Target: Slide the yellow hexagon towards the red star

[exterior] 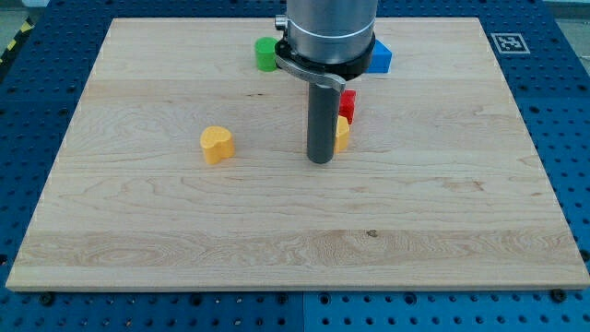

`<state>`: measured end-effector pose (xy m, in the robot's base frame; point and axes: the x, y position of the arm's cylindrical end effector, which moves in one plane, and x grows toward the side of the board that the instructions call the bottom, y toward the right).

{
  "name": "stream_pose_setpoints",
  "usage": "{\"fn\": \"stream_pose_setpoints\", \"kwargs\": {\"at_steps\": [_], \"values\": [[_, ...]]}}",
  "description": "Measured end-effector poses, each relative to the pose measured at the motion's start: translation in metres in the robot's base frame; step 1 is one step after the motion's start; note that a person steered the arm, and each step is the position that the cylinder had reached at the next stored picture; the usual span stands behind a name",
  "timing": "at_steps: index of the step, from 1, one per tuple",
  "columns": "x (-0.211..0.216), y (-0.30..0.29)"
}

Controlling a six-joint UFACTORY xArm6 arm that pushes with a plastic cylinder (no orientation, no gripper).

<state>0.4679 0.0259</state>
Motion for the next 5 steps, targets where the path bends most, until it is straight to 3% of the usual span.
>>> {"fn": "stream_pose_setpoints", "kwargs": {"at_steps": [3,5], "values": [[0.000,0.027],[0.048,-0.009]]}}
